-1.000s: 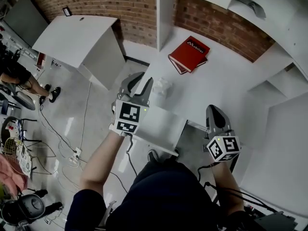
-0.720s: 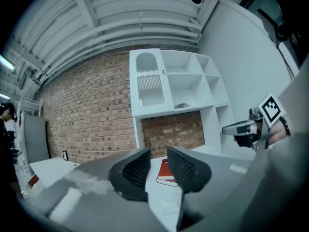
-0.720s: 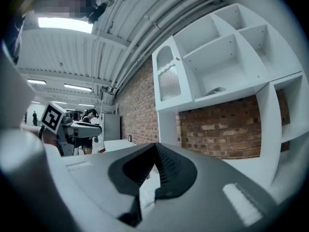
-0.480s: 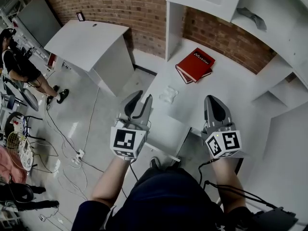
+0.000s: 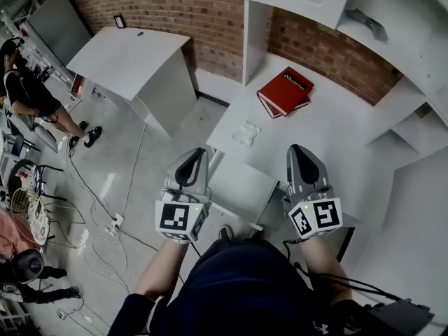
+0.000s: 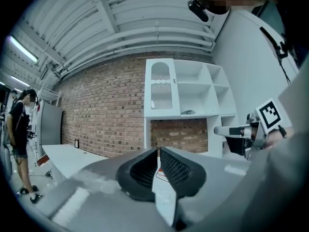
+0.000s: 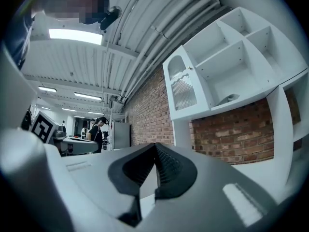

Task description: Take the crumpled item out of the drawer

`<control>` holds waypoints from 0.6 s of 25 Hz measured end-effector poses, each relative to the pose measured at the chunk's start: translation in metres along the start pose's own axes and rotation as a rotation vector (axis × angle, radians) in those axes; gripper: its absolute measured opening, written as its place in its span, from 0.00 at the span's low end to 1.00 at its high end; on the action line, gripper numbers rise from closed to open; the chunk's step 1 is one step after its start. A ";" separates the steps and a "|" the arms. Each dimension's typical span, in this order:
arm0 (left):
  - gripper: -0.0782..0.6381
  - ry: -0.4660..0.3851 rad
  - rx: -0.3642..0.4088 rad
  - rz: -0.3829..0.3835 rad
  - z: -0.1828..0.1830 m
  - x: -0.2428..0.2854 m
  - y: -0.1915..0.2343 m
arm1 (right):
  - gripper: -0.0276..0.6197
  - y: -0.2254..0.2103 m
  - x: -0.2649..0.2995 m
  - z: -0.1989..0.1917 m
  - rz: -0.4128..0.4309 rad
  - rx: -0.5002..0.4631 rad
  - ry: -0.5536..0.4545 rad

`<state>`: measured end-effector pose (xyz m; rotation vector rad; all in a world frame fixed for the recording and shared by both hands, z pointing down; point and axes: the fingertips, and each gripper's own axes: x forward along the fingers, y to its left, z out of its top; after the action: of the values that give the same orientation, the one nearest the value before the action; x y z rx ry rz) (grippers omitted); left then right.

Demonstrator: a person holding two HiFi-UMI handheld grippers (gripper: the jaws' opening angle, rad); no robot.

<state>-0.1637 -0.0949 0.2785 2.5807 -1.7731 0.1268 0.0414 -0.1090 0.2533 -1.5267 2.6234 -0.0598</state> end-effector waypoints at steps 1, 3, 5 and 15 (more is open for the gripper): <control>0.13 0.001 0.002 -0.001 -0.003 -0.002 0.001 | 0.05 0.000 -0.002 0.000 -0.003 -0.001 0.001; 0.12 0.005 -0.003 -0.002 -0.009 -0.003 0.001 | 0.05 -0.003 -0.004 -0.002 -0.011 -0.004 0.005; 0.11 0.013 -0.013 -0.008 -0.012 -0.002 0.000 | 0.05 -0.005 -0.008 -0.003 -0.024 -0.003 0.010; 0.11 0.048 -0.046 -0.034 -0.028 -0.001 -0.002 | 0.05 -0.015 -0.019 -0.010 -0.073 -0.030 0.037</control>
<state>-0.1635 -0.0917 0.3063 2.5517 -1.6953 0.1442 0.0622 -0.0997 0.2657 -1.6470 2.6077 -0.0556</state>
